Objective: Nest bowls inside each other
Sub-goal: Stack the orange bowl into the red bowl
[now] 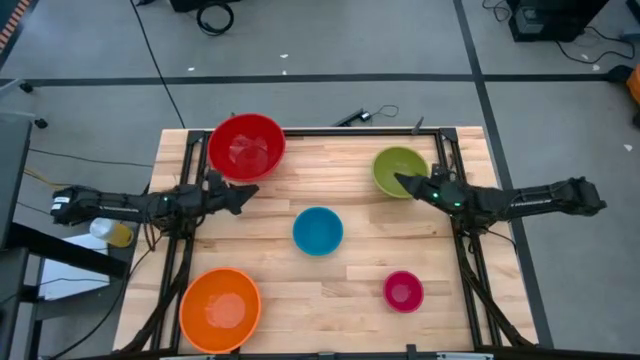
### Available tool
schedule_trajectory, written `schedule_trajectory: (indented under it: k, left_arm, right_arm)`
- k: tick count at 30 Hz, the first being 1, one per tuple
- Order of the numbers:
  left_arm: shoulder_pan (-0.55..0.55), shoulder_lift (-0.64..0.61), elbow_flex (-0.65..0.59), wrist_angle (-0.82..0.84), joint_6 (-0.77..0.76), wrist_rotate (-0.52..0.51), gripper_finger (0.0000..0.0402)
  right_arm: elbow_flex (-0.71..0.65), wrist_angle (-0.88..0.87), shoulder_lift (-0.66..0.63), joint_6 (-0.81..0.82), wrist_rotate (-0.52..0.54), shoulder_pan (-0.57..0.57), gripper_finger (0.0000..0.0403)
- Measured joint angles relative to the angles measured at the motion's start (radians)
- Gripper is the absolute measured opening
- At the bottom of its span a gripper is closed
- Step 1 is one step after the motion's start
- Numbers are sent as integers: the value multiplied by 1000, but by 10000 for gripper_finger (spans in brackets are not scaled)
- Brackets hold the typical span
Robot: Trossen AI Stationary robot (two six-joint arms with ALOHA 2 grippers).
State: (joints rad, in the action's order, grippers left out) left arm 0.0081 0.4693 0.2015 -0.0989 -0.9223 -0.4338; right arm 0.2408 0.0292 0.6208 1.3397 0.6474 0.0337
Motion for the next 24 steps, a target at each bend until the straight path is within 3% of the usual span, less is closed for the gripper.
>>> schedule_trajectory:
  k: [4, 10, 12, 17, 24]
  left_arm:
    - [32, 43, 57, 18, 56, 32, 125]
    - [56, 118, 127, 29, 145, 39, 125]
    - [76, 142, 150, 59, 149, 45, 125]
    - [160, 200, 181, 75, 167, 196, 125]
    - [220, 233, 206, 72, 205, 281, 126]
  right_arm:
    - [117, -207, 152, 118, -136, 48, 6]
    - [293, -398, 321, 41, -342, 125, 6]
    - [354, -437, 349, -28, -389, 154, 6]
    - [459, -517, 376, -202, -497, 232, 14]
    - [477, -517, 365, -322, -619, 323, 53]
